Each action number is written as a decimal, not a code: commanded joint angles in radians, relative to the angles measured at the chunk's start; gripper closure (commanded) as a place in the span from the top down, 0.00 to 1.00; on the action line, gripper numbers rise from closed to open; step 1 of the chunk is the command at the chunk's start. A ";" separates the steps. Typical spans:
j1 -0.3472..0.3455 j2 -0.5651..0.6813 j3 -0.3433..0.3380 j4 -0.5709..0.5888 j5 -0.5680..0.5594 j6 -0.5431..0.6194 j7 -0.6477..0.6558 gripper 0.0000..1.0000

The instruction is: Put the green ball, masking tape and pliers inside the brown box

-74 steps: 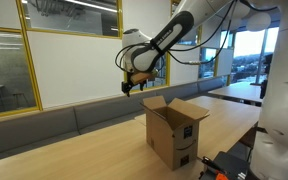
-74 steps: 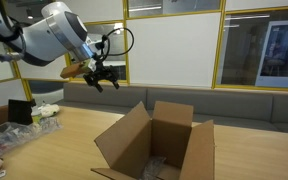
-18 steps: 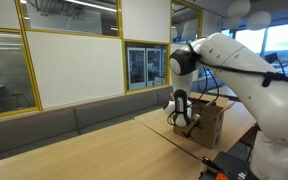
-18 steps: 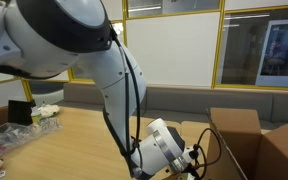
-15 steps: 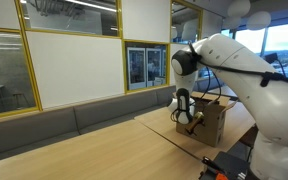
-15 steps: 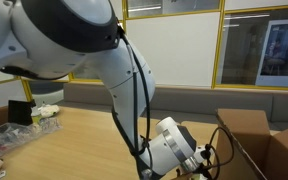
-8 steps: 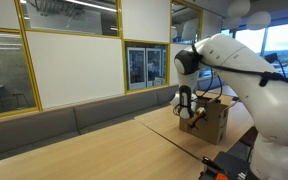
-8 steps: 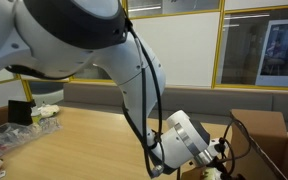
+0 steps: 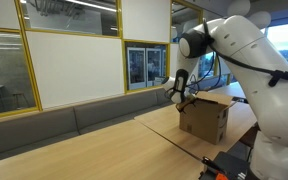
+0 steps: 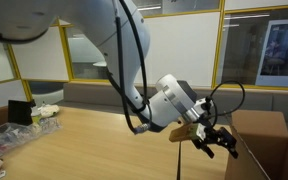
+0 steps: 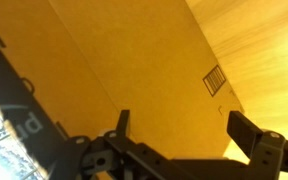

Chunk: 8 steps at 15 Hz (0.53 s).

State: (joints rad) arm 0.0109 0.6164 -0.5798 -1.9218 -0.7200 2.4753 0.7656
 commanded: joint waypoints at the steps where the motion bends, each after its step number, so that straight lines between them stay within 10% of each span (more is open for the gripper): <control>1: 0.047 -0.228 0.048 -0.107 -0.037 -0.032 0.014 1.00; 8: 0.012 -0.610 0.302 -0.290 0.066 -0.024 -0.149 1.00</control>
State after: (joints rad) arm 0.0592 0.1944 -0.3756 -2.0987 -0.7156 2.4547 0.7242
